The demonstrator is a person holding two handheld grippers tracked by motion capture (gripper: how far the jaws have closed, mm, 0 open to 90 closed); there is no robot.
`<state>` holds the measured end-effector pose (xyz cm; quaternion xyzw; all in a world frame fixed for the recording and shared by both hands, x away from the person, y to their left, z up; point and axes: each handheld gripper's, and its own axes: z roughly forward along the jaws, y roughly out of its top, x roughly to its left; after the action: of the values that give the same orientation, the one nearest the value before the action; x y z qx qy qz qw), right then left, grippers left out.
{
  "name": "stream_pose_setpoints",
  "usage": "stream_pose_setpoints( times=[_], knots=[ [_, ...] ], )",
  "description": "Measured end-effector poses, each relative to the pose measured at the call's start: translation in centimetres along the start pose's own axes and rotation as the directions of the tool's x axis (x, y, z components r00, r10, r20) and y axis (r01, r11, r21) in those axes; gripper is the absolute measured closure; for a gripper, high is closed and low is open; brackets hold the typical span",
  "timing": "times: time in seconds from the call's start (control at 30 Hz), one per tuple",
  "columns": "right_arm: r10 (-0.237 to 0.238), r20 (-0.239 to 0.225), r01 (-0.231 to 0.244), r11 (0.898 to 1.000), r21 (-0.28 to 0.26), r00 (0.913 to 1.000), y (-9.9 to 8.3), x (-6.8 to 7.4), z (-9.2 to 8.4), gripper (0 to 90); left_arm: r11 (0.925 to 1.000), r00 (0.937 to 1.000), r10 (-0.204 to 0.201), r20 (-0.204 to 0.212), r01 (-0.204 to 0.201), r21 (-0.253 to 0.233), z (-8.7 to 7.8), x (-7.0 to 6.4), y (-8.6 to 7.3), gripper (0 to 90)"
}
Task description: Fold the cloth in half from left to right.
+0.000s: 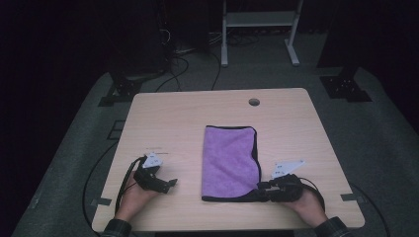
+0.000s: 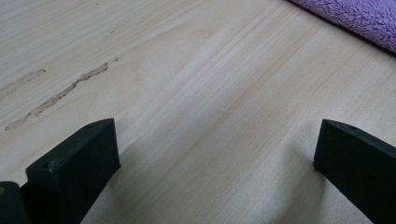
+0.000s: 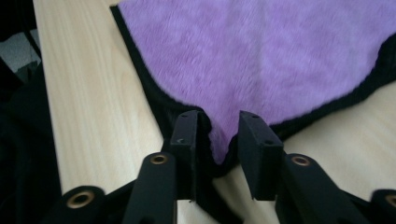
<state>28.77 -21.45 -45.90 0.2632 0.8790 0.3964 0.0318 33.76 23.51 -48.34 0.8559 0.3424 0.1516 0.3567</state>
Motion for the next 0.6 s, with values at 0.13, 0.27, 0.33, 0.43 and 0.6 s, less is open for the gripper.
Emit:
stream_pose_setpoints(
  times=[0.13,0.27,0.33,0.43,0.6],
  knots=[
    [0.0,0.009,-0.001,1.0,0.006,1.0,-1.0,0.3,-1.0,63.4,1.0,1.0,0.0,0.0,0.0,0.0,0.0,0.0,0.0,0.0],
    [0.026,0.031,-0.025,0.999,-0.029,0.9992,-1.6,0.0,-2.3,55.0,1.0,1.0,0.002,0.006,-0.002,-0.001,0.0,0.1,0.0,0.0],
    [0.043,0.055,-0.04,0.998,-0.055,0.9976,-1.7,-0.4,-2.8,47.9,1.0,1.0,0.005,0.008,-0.005,-0.002,0.0,0.1,0.0,0.0],
    [0.061,0.098,-0.052,0.995,-0.087,0.9933,-1.1,-1.5,-3.1,39.1,1.0,0.9999,-0.006,0.011,0.006,-0.002,-0.1,0.3,0.0,0.0],
    [0.069,0.158,-0.054,0.994,-0.1,0.985,0.1,-3.4,-2.6,32.9,0.9996,0.9998,-0.012,0.018,0.012,-0.025,0.1,0.4,1.0,0.0]
  ],
)
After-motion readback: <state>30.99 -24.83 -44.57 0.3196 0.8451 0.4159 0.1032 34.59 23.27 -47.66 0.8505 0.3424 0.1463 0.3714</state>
